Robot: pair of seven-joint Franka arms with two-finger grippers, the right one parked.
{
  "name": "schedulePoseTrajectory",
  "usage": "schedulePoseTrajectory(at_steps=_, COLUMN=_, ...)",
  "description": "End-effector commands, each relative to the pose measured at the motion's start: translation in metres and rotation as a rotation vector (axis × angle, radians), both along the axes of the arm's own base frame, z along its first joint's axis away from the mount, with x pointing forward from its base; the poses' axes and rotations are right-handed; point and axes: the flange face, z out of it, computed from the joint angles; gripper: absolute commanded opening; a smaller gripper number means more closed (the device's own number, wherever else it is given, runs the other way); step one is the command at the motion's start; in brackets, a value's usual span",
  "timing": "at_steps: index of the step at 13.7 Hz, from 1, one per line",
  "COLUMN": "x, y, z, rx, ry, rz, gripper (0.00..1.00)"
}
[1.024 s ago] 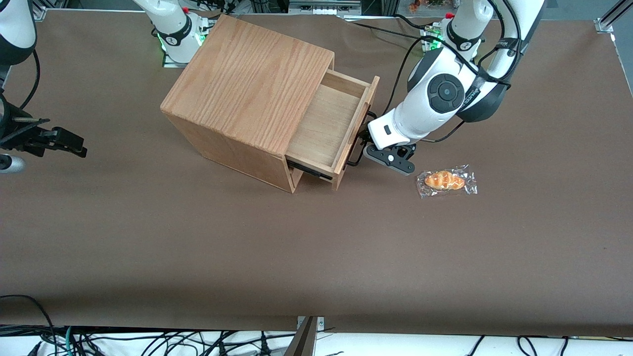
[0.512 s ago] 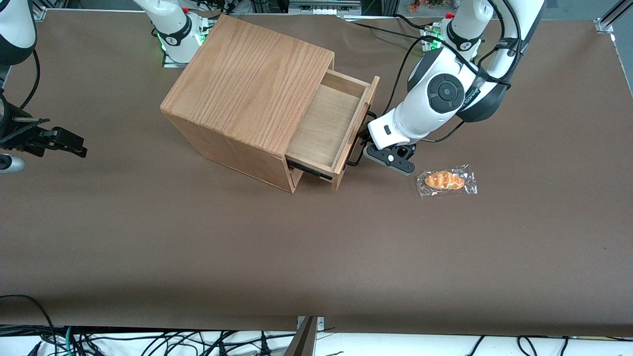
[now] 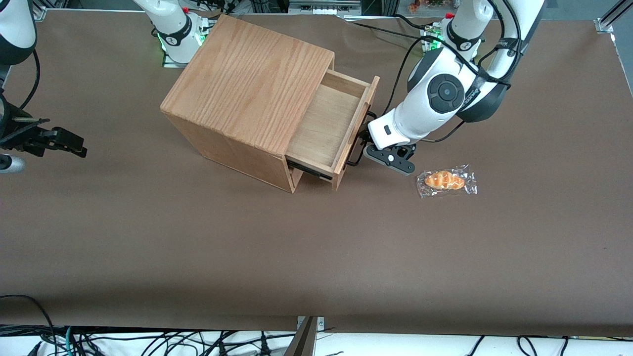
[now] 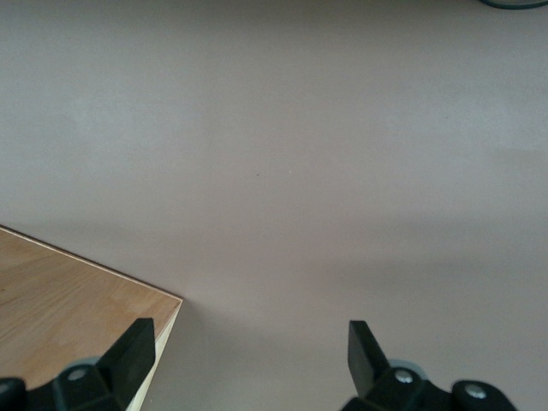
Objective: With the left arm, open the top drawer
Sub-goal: 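Pull the handle outward with the left gripper, sliding the drawer open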
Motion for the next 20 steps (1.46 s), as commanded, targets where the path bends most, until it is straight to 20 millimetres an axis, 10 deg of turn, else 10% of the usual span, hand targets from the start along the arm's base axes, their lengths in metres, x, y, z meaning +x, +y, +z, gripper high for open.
schedulePoseTrajectory(at_steps=1, x=0.017, y=0.054, z=0.0114, rx=0.036, ry=-0.03, rz=-0.056, gripper=1.0)
schedulePoseTrajectory(at_steps=20, x=0.0168, y=0.0631, z=0.0175, rx=0.046, ry=-0.01, rz=-0.062, gripper=1.0)
